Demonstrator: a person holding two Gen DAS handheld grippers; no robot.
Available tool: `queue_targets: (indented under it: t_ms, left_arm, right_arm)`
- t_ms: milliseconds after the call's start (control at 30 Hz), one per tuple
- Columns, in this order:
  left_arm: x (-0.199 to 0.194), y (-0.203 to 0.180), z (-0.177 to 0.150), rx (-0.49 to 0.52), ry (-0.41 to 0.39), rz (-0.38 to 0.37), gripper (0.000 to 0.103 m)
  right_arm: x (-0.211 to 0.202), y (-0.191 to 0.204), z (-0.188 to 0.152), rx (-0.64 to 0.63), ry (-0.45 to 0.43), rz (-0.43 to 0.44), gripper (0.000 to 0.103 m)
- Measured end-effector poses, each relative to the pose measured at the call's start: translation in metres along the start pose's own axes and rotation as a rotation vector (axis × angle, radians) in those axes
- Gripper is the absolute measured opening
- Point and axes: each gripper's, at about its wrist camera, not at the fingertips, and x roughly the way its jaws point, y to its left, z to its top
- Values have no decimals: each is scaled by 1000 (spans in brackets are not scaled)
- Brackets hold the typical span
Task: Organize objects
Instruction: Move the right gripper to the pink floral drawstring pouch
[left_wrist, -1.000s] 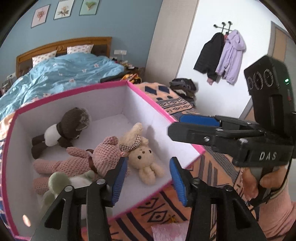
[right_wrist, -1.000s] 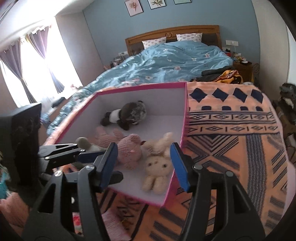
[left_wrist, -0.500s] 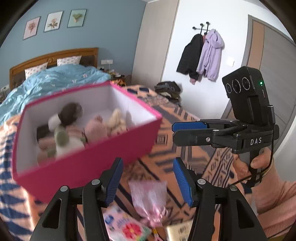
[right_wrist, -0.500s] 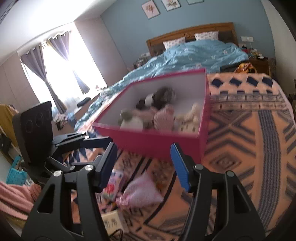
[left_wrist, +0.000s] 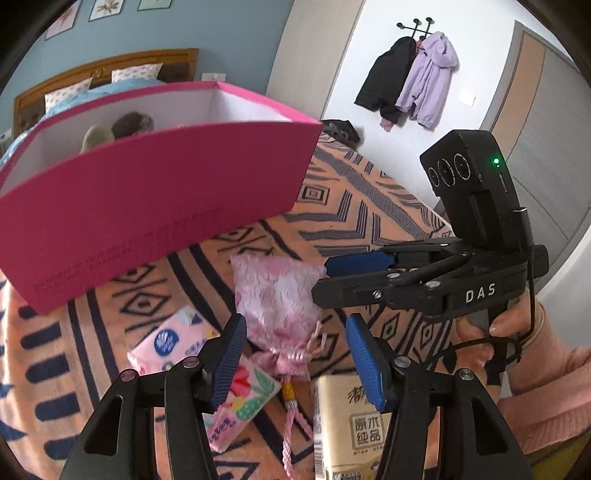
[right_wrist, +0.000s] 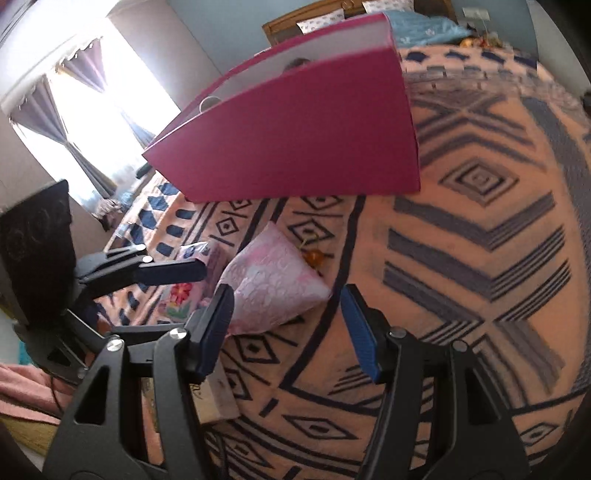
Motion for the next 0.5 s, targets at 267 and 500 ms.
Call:
queue_targets:
  t_ms: [267,500]
  left_arm:
    - [-5,10,-11,-33,6,-6,57]
    - [-12,20,-19,-64,6,3,57]
  right_arm:
    - [16,11,4,0,9,5,73]
    - [25,26,4,-76,-11,-97,65]
